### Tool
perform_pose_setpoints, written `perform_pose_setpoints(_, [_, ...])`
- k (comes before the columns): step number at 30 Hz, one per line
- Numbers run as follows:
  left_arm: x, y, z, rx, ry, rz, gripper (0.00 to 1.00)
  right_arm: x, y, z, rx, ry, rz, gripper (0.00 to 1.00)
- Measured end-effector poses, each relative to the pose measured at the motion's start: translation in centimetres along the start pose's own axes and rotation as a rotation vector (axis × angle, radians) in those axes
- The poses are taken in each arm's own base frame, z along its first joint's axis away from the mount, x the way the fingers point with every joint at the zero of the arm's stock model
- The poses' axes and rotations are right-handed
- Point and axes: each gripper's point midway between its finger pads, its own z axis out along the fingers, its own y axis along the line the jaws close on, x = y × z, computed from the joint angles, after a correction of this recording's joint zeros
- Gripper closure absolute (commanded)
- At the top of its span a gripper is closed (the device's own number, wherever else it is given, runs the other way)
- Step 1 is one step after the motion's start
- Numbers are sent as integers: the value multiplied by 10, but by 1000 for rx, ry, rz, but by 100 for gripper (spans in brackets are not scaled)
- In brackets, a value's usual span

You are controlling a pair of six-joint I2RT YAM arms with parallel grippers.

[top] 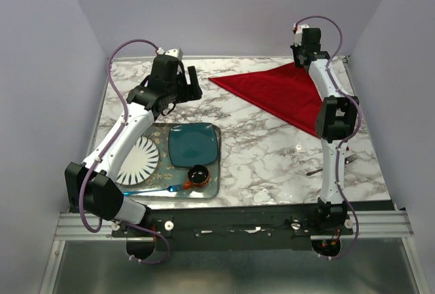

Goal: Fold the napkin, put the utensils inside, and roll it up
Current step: Fold the napkin

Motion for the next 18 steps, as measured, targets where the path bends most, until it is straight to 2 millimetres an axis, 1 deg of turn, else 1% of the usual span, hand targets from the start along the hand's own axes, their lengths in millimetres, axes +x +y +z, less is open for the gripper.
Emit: perform_pose_setpoints(18, [0,0,0,10,5,-6,13,-8,-11,3,22,-29,11,99])
